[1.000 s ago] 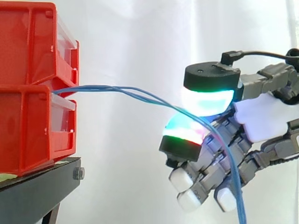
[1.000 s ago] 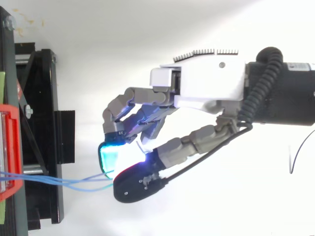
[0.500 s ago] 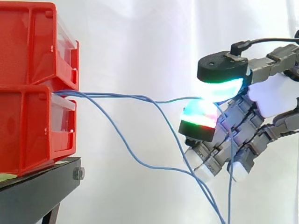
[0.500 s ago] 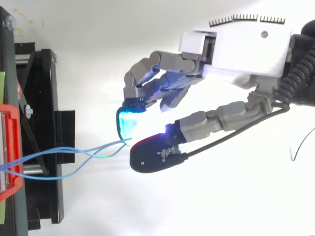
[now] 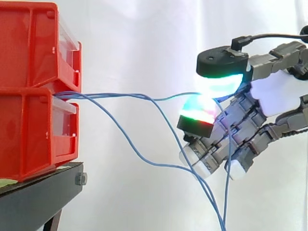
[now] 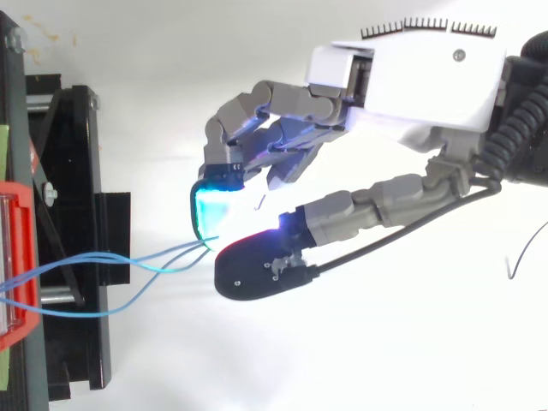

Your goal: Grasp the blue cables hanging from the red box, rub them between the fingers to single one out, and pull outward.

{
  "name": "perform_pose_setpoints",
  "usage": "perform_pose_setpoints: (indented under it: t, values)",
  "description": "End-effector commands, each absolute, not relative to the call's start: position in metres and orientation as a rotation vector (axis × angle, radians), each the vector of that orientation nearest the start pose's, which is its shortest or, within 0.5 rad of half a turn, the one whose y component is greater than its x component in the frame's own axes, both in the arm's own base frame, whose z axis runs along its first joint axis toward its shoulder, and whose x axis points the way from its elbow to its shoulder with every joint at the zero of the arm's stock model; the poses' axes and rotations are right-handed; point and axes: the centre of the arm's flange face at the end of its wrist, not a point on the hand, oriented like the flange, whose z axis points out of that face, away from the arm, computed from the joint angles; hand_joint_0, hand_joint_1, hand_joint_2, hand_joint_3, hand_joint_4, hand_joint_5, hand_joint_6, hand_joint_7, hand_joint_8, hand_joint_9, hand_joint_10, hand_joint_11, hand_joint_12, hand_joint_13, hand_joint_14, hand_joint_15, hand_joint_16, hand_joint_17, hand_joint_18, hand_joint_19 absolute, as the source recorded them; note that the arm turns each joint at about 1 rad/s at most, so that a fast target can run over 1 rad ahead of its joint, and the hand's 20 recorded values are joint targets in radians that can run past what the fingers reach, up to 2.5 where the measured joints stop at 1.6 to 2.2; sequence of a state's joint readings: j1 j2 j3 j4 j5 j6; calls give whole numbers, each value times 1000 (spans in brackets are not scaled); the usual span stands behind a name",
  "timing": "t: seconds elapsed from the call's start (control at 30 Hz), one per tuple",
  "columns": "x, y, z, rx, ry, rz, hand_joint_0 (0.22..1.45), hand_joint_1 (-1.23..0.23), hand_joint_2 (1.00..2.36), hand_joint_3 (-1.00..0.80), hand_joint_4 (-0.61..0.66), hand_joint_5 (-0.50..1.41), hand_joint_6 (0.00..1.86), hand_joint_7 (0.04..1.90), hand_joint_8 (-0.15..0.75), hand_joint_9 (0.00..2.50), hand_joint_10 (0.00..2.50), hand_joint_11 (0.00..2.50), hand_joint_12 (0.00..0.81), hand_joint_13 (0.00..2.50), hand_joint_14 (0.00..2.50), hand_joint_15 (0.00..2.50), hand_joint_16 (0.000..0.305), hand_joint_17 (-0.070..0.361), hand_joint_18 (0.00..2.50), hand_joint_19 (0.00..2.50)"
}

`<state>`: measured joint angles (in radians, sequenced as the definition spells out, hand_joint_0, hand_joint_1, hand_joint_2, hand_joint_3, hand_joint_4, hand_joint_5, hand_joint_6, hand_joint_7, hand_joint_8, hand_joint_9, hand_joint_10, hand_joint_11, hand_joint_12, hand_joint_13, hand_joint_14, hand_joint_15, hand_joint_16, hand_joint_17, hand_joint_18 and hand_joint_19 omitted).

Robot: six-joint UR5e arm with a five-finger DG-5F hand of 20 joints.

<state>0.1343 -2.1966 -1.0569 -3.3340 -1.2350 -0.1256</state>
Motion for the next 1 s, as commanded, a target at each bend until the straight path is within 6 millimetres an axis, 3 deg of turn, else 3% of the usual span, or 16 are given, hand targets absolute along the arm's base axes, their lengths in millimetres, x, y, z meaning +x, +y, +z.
perform_pose_setpoints:
  t: [0.0, 0.53, 0.7, 0.83, 0.97]
  values:
    - [715, -67, 340, 1386, 1355, 810, 576, -792, 1006, -12, 44, -122, 833, 1177, 233, 589, 0, 93, 390, 546, 2, 73, 56, 125, 674, 377]
    - [716, -38, 338, 1371, 1444, 917, 578, -802, 1003, 9, 50, -117, 835, 1181, 246, 659, 2, 134, 401, 558, 2, 64, 58, 130, 689, 379]
    - [709, -22, 313, 1359, 1554, 1036, 578, -802, 1002, 14, 48, -116, 835, 1192, 249, 673, 2, 142, 400, 559, 1, 74, 58, 130, 684, 382]
    - [710, -19, 291, 1351, 1527, 1164, 578, -802, 1002, 14, 48, -116, 835, 1191, 257, 681, 2, 157, 401, 558, 2, 83, 58, 131, 685, 382]
    - [715, -20, 288, 1340, 1470, 1238, 578, -801, 1002, 14, 49, -116, 836, 1190, 260, 691, 2, 163, 402, 560, 3, 80, 58, 131, 684, 392]
